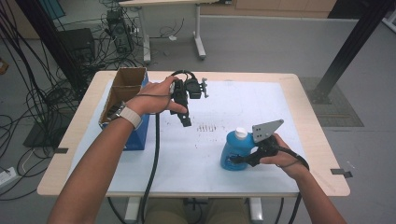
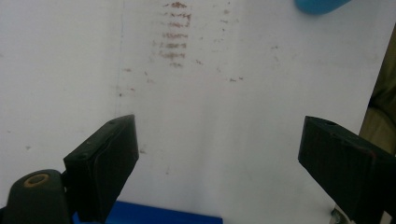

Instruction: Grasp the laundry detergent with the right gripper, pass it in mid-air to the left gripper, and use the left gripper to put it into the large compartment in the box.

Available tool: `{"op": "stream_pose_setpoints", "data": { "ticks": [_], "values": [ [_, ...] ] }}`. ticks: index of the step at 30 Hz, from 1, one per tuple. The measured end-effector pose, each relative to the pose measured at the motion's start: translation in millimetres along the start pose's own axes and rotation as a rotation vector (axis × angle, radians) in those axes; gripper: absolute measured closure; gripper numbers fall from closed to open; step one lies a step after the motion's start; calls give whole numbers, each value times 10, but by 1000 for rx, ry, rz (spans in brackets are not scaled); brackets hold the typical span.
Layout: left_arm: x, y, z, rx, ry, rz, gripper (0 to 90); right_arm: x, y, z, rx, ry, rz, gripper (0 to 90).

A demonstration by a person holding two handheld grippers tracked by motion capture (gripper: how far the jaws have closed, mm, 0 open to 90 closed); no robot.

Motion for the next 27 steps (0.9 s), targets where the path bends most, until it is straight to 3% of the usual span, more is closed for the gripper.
{"op": "stream_pose_setpoints", "data": {
  "ticks": [27],
  "values": [
    [-12,-5,1,2,2,2,134,2,1,-1,7,-1,2,441]
  ]
}}
Point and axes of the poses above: each handheld gripper's, and its own axes: z roughly forward along the jaws, x roughly out of its underside, y roughly to its left, the point moved 5 cm from there along z, roughly forward along the jaws, and after that the axes turned 6 degrees about -x, right-handed, at the moved point
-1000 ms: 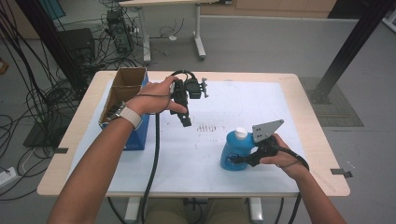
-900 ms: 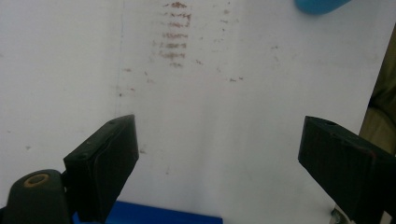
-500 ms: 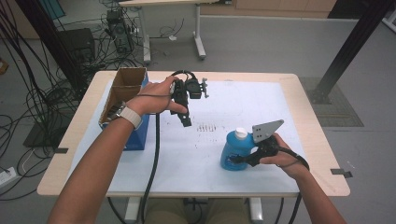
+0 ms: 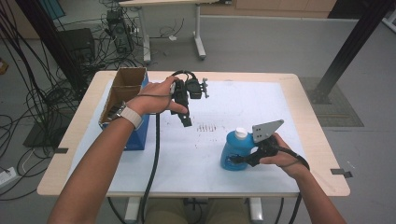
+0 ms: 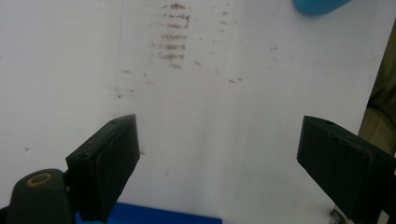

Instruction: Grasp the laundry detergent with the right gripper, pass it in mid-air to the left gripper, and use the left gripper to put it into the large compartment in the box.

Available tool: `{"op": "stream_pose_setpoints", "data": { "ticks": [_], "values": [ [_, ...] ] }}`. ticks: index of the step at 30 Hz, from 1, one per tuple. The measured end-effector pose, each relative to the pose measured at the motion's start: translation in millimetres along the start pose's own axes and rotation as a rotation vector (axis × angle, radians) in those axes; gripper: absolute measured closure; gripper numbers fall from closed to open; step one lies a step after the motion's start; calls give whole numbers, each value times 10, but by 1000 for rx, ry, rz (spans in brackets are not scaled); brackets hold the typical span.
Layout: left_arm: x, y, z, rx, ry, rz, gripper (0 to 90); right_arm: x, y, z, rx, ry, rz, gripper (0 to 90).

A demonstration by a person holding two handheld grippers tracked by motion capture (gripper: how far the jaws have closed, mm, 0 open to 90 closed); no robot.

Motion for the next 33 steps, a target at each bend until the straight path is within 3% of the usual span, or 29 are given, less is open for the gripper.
{"op": "stream_pose_setpoints", "data": {
  "ticks": [33],
  "values": [
    [18,5,-14,-2,1,-4,134,0,2,3,3,1,4,437]
  ]
}}
Point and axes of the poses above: each handheld gripper's, and its own axes: z roughly forward along the jaws, x roughly out of its underside, y roughly to its left, the point moved 5 cm from there along z, roughly forward along the jaws, and after that the axes turned 6 degrees about -x, right-handed, at the moved point
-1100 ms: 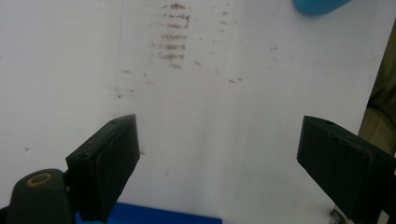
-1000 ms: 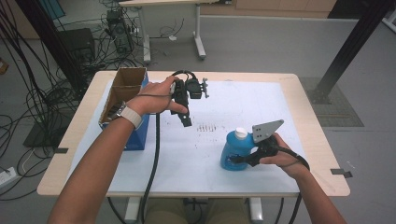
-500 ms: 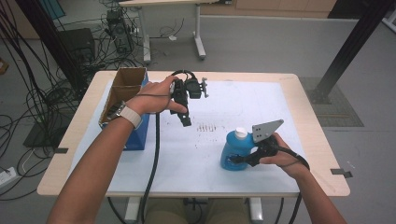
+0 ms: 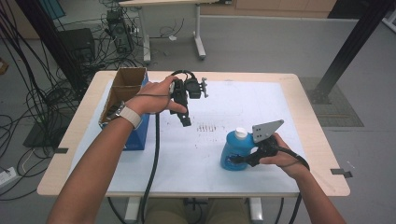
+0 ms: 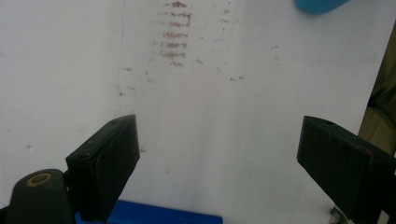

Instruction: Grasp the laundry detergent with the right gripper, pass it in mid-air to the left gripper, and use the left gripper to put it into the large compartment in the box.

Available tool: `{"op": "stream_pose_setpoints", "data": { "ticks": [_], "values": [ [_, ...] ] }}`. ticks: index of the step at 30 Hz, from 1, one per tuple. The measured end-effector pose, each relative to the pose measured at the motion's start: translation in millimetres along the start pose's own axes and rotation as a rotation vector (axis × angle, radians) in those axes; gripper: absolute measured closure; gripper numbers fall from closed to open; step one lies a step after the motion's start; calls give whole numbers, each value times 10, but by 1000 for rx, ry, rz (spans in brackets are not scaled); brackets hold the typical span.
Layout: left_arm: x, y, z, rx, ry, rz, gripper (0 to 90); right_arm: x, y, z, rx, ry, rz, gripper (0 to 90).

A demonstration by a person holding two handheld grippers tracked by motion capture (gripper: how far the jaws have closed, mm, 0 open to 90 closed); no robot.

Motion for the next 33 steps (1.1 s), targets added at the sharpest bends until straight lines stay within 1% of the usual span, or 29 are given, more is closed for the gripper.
{"op": "stream_pose_setpoints", "data": {
  "ticks": [33],
  "values": [
    [-8,-19,-21,-5,-3,2,133,-8,7,3,4,10,-2,437]
  ]
}}
Point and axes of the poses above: each handheld gripper's, and its own axes: z roughly forward along the jaws, x roughly out of its underside, y roughly to its left, the point moved 5 cm from there along z, roughly forward along the jaws, and after that the axes turned 6 degrees about -x, right-handed, at the moved point
